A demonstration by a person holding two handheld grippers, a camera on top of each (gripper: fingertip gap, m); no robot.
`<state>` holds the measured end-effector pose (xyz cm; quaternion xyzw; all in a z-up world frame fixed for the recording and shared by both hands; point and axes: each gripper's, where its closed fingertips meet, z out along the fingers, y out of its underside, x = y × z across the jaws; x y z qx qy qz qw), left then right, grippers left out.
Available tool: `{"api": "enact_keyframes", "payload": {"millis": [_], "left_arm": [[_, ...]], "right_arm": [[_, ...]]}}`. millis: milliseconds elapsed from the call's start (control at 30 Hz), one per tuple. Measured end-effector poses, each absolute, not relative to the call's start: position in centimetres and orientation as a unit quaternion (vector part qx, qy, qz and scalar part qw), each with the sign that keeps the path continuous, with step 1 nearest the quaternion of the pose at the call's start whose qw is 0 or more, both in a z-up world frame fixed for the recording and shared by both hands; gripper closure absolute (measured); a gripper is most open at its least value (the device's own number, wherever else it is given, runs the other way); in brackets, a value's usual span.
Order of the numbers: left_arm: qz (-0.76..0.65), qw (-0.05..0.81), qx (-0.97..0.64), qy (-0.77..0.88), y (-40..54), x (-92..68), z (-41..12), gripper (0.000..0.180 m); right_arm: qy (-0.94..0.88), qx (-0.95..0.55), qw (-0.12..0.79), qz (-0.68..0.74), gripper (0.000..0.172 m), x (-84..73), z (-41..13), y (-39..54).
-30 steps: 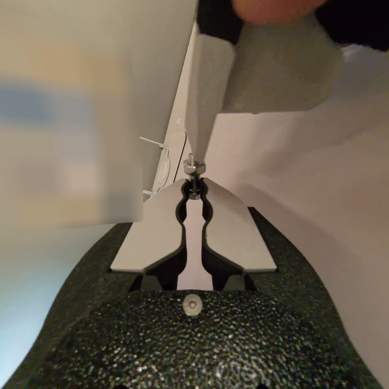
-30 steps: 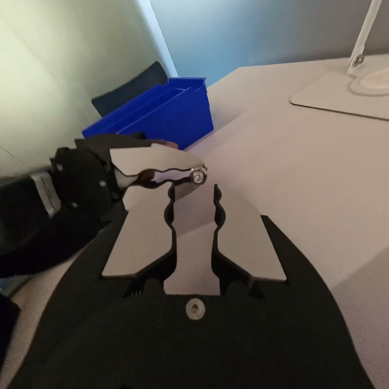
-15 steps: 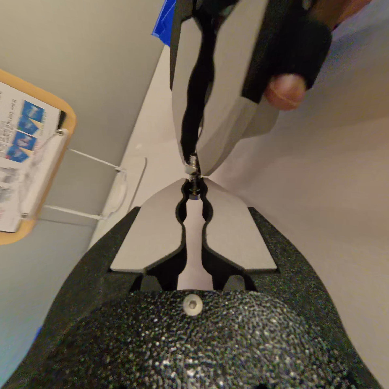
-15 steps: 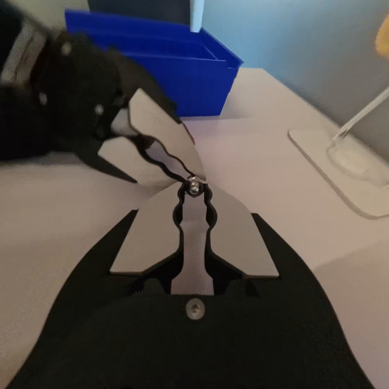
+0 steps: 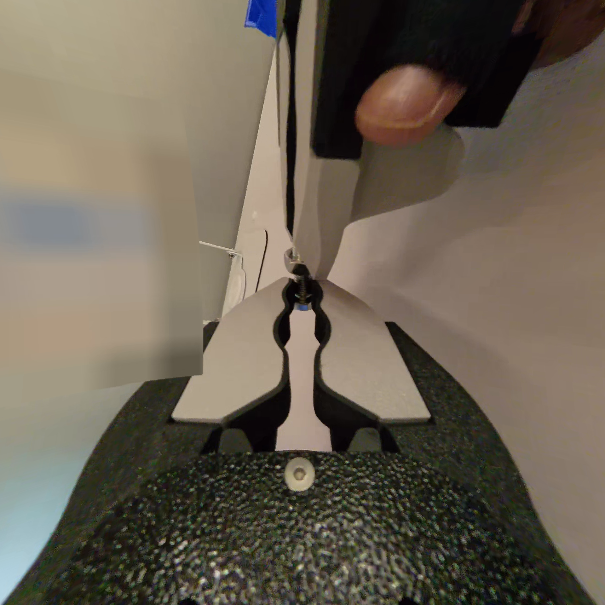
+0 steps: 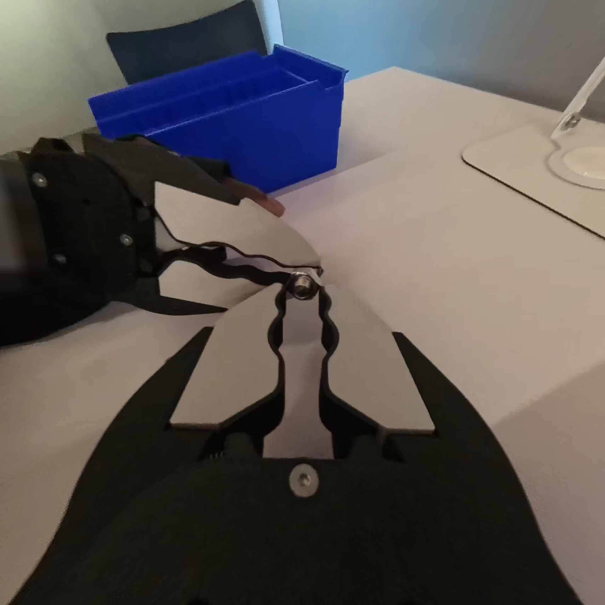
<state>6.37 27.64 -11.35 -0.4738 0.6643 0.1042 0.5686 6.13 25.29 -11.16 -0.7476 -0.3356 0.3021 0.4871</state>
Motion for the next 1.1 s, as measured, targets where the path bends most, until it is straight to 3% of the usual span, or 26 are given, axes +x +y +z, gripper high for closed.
{"api": "enact_keyframes", "payload": {"millis": [300,367,433,500,733,800,1100], "left_arm": [[-0.066,0.469,-0.513,0.716,24.9,6.4,-13.6,0.172],[-0.058,0.481,-0.52,0.704,25.4,6.4,-13.3,0.172],[-0.022,0.5,-0.521,0.691,26.4,6.2,-12.9,0.172],[0.021,0.519,-0.515,0.682,27.2,5.9,-12.5,0.172],[0.082,0.541,-0.488,0.68,27.4,5.9,-11.9,0.172],[0.081,0.537,-0.478,0.691,27.0,6.0,-12.1,0.172],[-0.102,0.439,-0.515,0.729,24.0,6.3,-14.0,0.171]], "right_arm": [[-0.583,-0.605,0.538,0.075,0.156,6.1,-12.7,23.5],[-0.56,-0.625,0.535,0.095,0.155,6.1,-12.4,23.7],[-0.505,-0.661,0.531,0.162,0.134,5.9,-11.6,24.0],[-0.45,-0.686,0.522,0.233,0.128,5.7,-10.7,24.1],[-0.339,-0.742,0.483,0.319,0.136,5.4,-11.1,24.9],[-0.363,-0.743,0.489,0.278,0.154,5.7,-11.6,25.1],[-0.604,-0.591,0.53,0.073,0.154,5.4,-12.7,22.6]]}}
